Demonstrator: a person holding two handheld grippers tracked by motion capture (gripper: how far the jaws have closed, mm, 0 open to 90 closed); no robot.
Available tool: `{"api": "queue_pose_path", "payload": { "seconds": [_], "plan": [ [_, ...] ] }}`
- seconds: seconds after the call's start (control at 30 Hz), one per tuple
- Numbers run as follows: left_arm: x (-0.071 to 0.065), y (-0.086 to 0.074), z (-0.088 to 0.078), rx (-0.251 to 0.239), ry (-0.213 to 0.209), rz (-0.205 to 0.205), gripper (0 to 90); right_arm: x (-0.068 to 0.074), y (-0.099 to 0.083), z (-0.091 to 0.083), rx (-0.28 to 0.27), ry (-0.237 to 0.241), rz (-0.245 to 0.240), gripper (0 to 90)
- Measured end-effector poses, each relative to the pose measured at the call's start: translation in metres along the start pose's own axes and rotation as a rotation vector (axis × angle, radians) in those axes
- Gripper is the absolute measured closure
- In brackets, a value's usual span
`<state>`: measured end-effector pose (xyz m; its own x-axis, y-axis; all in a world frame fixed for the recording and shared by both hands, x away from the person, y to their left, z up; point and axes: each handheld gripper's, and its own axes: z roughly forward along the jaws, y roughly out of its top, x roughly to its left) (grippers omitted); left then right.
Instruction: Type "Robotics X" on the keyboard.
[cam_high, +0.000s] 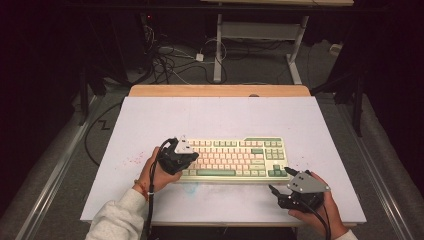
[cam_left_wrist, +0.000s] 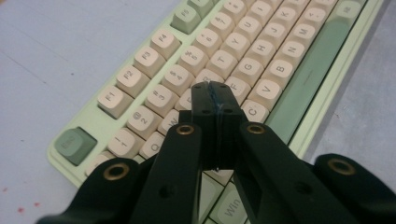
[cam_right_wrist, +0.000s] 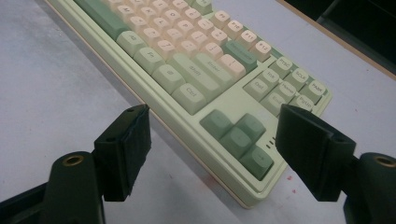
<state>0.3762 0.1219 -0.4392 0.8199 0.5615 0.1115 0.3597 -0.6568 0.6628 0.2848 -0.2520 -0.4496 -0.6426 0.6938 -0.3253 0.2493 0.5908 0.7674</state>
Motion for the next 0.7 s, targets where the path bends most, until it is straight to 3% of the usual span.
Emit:
{"api": "queue_pose_path", "payload": {
  "seconds": [0.33, 0.7],
  "plan": [
    [0.003, -0.003, 0.007, 0.024, 0.007, -0.013, 86.4, 0.001, 0.0, 0.001, 0.002, 0.002, -0.006, 26.8],
    [-0.001, -0.004, 0.014, 0.056, 0.024, 0.017, 87.5, 0.001, 0.0, 0.001, 0.009, 0.004, -0.011, 26.8]
  ]
}}
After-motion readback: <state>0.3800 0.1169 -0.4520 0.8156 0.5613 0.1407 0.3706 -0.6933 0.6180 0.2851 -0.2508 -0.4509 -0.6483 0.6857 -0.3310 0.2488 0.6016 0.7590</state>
